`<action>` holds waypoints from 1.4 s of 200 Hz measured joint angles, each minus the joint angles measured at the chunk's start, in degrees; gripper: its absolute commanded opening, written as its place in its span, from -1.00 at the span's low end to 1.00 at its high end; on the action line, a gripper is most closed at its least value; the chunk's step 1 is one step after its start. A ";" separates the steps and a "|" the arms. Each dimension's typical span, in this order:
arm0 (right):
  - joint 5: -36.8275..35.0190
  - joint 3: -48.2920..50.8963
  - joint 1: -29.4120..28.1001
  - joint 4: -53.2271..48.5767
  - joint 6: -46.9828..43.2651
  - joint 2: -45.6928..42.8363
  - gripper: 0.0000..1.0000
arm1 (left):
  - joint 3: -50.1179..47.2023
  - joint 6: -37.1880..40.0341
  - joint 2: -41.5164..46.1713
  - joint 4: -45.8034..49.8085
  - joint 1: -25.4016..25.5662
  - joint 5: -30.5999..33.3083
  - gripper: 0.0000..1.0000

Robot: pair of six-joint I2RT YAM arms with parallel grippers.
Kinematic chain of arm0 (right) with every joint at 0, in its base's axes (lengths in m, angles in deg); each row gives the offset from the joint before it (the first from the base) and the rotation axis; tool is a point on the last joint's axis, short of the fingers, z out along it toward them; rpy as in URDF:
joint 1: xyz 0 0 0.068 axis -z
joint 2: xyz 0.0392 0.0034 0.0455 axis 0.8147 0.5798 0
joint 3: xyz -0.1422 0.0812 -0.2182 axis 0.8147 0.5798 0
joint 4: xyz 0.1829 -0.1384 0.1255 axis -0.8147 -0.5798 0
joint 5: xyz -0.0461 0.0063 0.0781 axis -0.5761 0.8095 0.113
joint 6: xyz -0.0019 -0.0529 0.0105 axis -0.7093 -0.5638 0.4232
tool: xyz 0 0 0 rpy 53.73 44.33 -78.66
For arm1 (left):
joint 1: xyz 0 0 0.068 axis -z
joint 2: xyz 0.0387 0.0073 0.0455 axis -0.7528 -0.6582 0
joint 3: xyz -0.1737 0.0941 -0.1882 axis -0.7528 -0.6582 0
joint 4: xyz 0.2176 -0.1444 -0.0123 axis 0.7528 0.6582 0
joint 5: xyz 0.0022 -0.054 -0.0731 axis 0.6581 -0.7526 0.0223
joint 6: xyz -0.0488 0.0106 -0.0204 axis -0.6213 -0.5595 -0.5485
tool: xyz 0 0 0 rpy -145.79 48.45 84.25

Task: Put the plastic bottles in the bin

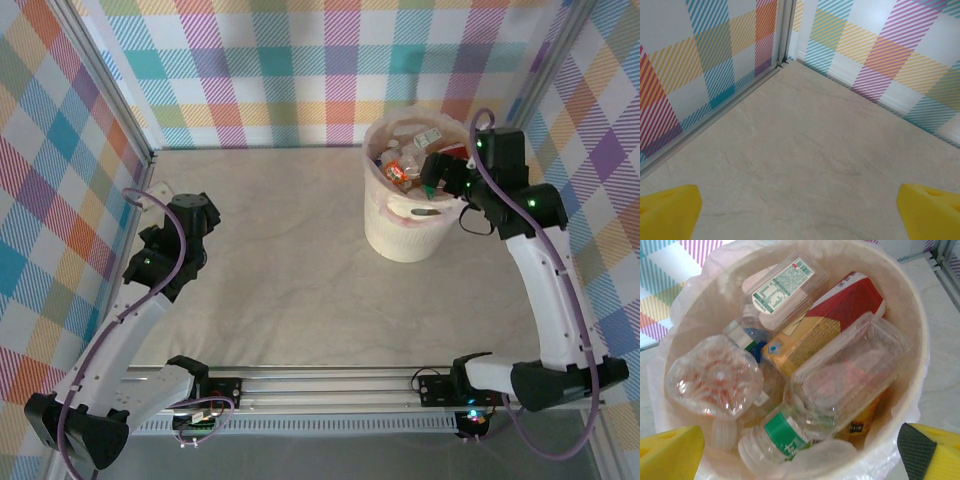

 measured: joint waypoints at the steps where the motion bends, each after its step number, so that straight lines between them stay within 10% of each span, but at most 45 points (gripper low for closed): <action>1: -0.09 -0.11 0.00 0.00 -0.02 0.11 0.99 | 0.00 0.00 0.02 0.00 0.00 0.00 1.00; 280: -4.50 1.81 0.04 -0.98 -2.62 0.17 0.99 | -0.94 -1.31 0.98 0.00 0.00 -3.39 1.00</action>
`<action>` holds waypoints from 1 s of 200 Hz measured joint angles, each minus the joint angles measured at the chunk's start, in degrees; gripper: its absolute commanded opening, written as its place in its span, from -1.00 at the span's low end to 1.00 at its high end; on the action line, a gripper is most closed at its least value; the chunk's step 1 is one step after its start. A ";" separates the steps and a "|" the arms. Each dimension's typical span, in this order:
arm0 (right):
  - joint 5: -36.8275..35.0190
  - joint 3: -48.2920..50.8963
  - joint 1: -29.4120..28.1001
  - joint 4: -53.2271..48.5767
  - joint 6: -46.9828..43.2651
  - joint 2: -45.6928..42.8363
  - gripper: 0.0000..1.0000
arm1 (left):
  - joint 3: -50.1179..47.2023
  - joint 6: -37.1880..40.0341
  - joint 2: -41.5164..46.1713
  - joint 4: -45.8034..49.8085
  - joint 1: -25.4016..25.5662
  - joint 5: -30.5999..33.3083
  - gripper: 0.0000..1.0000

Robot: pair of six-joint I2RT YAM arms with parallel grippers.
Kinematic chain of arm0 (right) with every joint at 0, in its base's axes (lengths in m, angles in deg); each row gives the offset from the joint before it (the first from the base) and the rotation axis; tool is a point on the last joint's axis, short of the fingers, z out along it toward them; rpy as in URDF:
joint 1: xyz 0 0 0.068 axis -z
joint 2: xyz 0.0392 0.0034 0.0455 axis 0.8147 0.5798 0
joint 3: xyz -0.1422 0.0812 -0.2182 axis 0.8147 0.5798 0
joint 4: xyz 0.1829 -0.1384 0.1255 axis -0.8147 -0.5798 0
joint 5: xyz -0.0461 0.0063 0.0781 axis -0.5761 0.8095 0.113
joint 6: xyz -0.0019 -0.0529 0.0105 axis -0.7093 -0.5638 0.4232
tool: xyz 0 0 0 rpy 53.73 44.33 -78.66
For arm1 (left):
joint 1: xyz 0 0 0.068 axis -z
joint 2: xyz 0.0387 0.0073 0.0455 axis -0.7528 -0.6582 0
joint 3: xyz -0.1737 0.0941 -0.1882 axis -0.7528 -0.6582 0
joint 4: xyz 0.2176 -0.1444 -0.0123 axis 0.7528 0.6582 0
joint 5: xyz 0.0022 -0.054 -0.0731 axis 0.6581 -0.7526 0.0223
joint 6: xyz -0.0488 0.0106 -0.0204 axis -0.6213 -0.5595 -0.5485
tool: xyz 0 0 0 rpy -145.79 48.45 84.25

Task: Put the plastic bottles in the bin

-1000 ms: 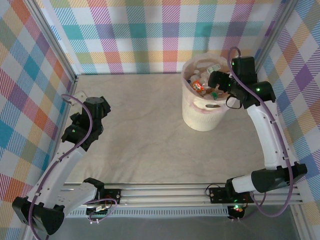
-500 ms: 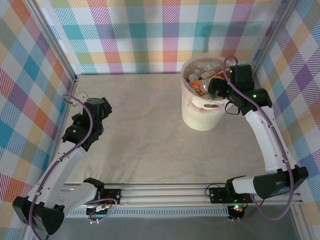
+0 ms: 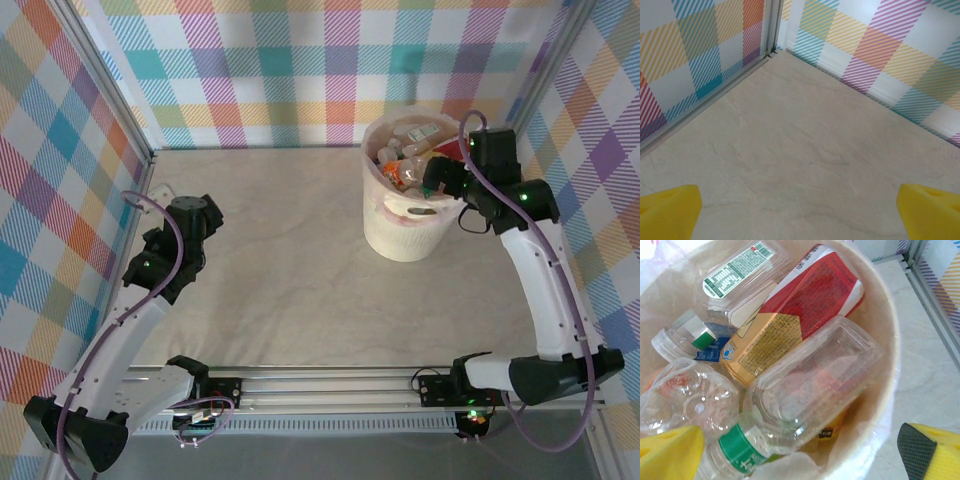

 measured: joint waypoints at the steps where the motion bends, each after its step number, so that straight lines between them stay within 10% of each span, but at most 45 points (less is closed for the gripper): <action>1: -0.02 0.02 0.00 -0.07 0.00 -0.17 0.99 | 0.00 0.00 0.07 0.00 0.00 0.00 1.00; 123: -0.15 45.03 0.00 11.06 1.07 -34.27 0.99 | -7.54 1.77 7.58 3.02 0.00 6.38 1.00; 200: -3.45 67.14 0.00 36.22 -8.22 -35.67 0.99 | -24.02 8.68 13.25 -7.93 -0.33 8.37 1.00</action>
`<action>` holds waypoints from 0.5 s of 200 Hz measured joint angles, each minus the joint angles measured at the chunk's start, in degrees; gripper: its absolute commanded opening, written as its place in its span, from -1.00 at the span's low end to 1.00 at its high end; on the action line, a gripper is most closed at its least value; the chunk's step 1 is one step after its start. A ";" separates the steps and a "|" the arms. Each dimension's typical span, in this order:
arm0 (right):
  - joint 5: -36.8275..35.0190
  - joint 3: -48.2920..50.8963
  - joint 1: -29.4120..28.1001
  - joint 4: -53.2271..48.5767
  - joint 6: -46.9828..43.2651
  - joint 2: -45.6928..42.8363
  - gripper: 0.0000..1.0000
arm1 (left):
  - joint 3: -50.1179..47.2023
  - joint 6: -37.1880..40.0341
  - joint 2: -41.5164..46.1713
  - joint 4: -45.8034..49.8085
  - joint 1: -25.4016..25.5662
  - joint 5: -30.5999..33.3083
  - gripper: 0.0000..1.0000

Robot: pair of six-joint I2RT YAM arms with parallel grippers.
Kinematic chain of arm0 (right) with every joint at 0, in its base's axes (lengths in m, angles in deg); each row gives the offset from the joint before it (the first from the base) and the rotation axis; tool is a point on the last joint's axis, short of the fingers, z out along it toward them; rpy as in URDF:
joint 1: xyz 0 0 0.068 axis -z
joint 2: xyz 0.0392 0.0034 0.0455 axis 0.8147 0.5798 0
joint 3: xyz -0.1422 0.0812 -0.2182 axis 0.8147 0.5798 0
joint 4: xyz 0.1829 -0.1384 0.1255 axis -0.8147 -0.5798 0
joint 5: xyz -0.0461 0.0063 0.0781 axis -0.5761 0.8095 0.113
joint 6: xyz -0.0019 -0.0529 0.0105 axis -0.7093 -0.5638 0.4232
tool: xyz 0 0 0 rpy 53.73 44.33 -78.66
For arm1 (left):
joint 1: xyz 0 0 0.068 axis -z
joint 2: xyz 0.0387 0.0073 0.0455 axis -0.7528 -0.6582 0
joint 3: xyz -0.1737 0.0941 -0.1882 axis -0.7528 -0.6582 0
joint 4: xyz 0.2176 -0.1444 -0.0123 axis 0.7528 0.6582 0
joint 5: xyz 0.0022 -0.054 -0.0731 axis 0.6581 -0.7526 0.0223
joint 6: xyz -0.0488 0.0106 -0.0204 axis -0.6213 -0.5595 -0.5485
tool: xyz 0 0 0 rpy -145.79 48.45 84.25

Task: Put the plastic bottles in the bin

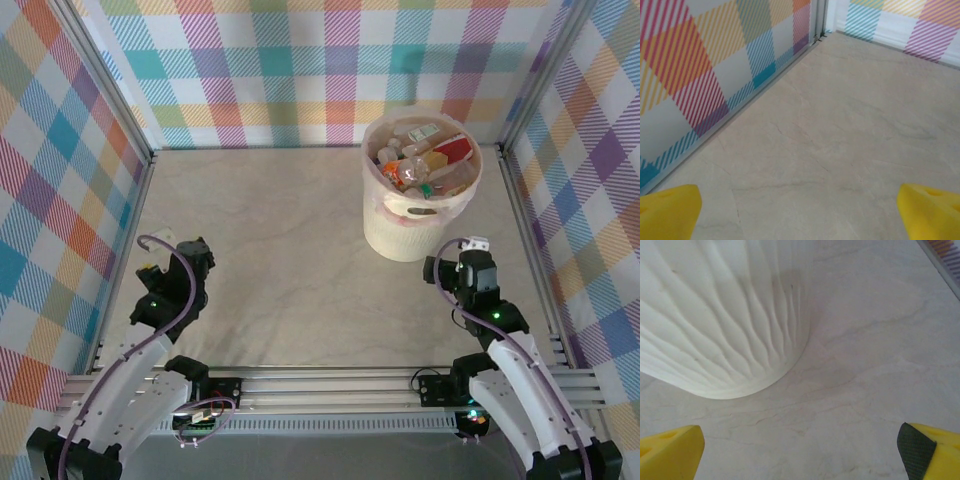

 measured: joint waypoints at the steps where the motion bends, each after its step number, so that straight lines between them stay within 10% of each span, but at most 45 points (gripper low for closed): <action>1: -0.02 0.24 0.02 0.52 -0.24 0.17 0.99 | -0.35 0.31 0.00 -0.50 -0.07 -0.04 1.00; 100: 5.92 12.00 8.90 36.81 -8.79 14.58 0.99 | -13.18 14.86 -11.85 -34.77 -13.60 -19.58 1.00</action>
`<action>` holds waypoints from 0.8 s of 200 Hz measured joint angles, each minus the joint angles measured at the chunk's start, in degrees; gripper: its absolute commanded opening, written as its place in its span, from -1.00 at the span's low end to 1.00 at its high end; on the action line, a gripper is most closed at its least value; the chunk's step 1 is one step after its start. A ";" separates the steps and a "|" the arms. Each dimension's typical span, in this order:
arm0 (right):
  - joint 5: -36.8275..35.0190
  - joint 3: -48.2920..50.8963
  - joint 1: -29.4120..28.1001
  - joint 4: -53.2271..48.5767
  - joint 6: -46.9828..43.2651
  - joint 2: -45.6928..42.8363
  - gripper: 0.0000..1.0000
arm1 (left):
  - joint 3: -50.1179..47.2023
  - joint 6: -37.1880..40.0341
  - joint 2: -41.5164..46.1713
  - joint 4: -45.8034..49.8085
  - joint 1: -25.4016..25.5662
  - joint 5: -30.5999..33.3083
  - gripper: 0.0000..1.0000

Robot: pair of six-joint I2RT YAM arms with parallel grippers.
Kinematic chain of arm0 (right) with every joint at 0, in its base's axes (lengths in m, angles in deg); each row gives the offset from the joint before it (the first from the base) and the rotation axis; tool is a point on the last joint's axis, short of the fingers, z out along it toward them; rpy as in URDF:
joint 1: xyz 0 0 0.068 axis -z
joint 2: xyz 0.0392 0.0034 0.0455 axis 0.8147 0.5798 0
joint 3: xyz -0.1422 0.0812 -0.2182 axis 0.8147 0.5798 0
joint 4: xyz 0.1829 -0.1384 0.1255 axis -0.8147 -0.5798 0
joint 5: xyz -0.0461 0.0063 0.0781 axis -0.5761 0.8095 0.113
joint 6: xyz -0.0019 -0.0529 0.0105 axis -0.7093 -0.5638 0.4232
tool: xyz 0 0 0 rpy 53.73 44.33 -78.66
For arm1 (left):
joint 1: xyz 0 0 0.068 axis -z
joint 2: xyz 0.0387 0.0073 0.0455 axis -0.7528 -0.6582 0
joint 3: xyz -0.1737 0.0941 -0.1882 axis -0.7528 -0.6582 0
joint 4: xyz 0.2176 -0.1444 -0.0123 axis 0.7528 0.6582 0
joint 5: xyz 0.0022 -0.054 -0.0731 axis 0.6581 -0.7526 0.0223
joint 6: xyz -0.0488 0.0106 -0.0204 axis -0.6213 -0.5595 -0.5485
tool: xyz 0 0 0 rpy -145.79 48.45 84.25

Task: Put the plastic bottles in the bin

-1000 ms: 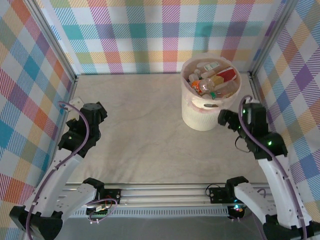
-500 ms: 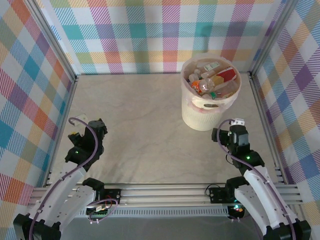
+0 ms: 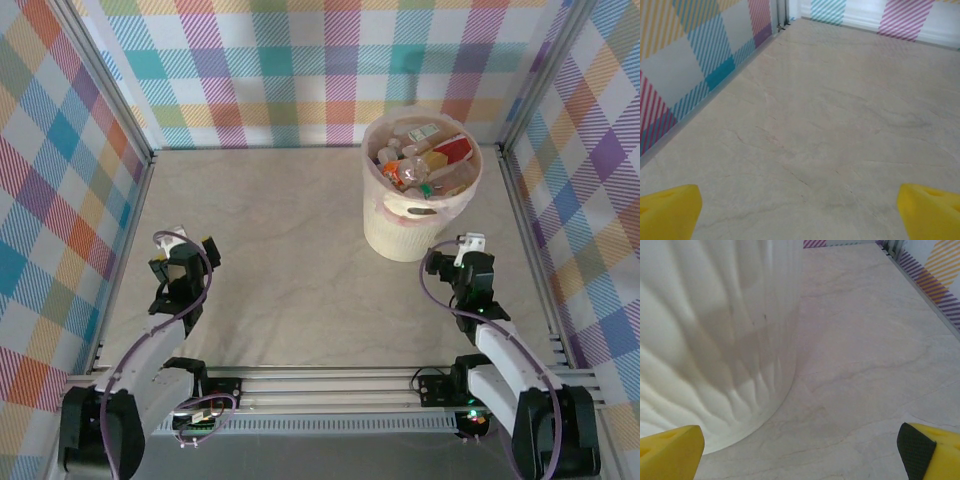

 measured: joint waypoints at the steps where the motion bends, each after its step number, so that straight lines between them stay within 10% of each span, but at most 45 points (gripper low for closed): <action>1: 0.13 0.02 0.07 0.20 -0.02 0.15 0.99 | -0.04 0.09 -0.17 -0.24 -0.13 -0.13 1.00; 160: 15.52 0.46 5.44 38.03 -2.19 31.39 0.99 | -1.66 8.02 -21.88 -25.53 -4.90 -16.06 1.00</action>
